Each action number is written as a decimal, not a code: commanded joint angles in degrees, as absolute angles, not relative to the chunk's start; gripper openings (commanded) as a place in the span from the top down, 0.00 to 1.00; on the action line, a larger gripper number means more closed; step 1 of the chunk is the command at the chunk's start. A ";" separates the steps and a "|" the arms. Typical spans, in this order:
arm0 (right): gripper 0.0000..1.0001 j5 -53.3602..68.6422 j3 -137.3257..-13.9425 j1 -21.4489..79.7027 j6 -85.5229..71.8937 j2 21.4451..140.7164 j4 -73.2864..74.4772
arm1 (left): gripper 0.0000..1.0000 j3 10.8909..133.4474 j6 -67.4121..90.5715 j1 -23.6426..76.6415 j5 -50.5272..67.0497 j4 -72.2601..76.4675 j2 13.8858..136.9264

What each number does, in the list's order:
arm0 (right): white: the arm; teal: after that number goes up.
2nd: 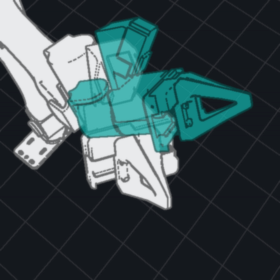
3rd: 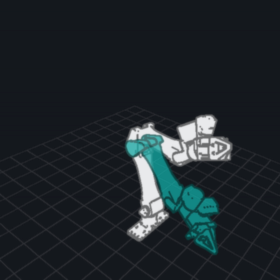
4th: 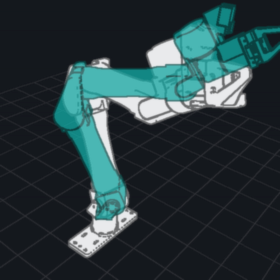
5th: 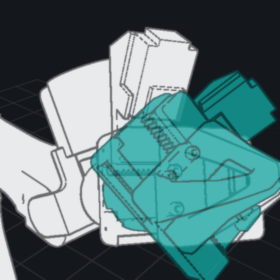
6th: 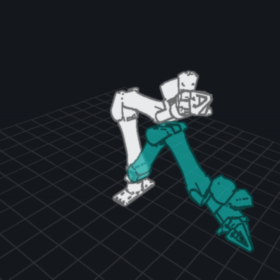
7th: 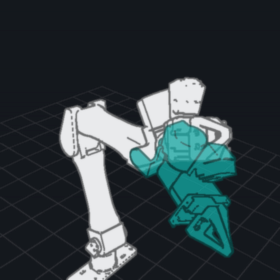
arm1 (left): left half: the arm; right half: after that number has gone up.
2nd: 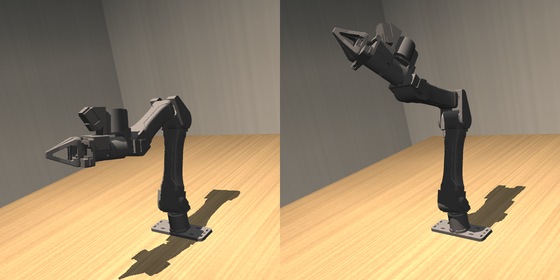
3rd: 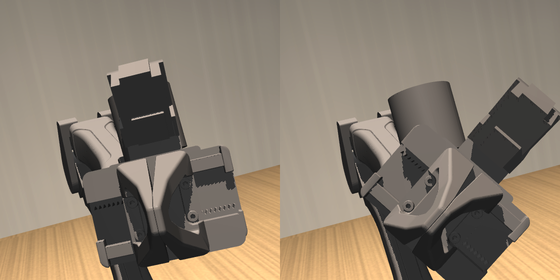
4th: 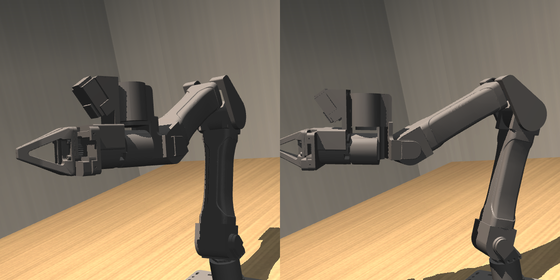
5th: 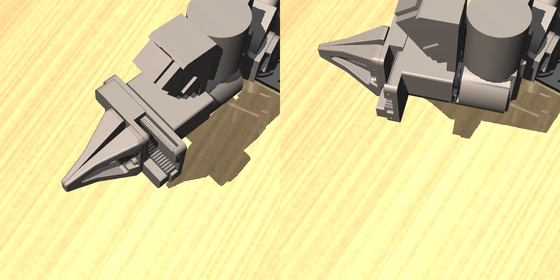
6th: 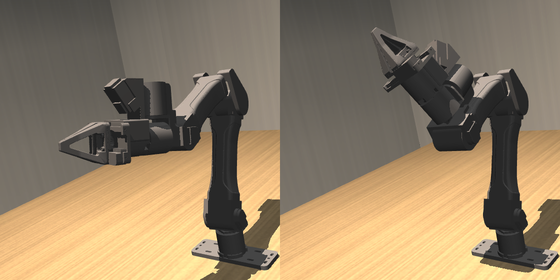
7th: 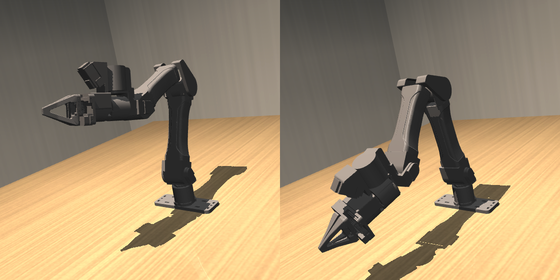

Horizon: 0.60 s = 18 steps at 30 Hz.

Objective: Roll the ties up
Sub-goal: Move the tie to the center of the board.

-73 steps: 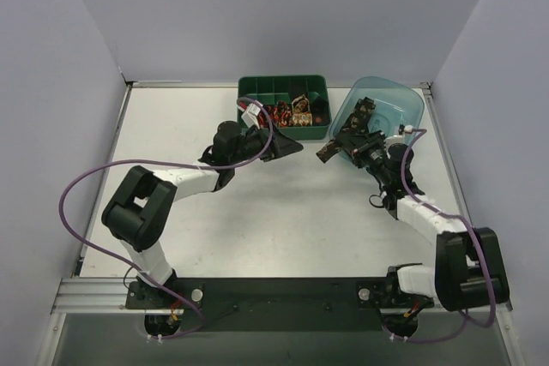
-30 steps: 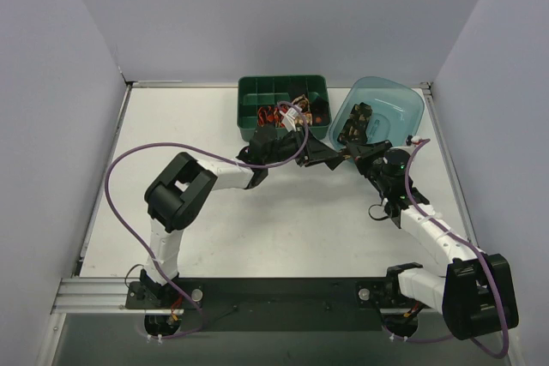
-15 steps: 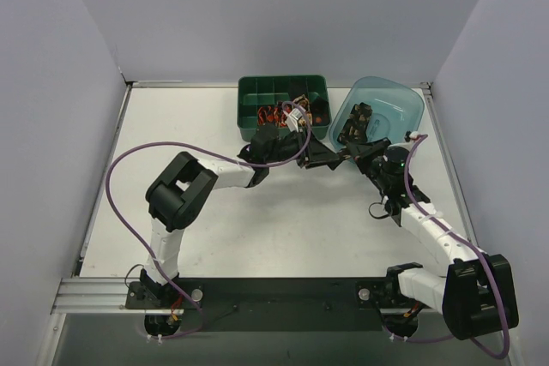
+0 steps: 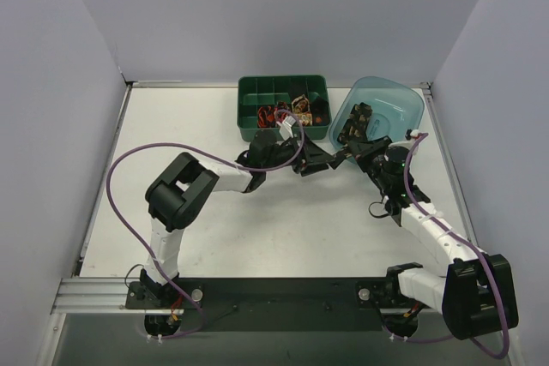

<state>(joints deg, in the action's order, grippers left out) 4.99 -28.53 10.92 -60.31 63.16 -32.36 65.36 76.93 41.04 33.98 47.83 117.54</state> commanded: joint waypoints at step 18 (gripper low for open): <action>1.00 2.11 -30.41 10.99 -56.95 62.49 -34.80 | 0.34 68.11 83.32 43.77 27.95 54.31 116.89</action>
<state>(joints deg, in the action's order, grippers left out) 3.36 -28.56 10.92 -58.43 63.16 -32.10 65.36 82.61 43.31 28.93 51.48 117.54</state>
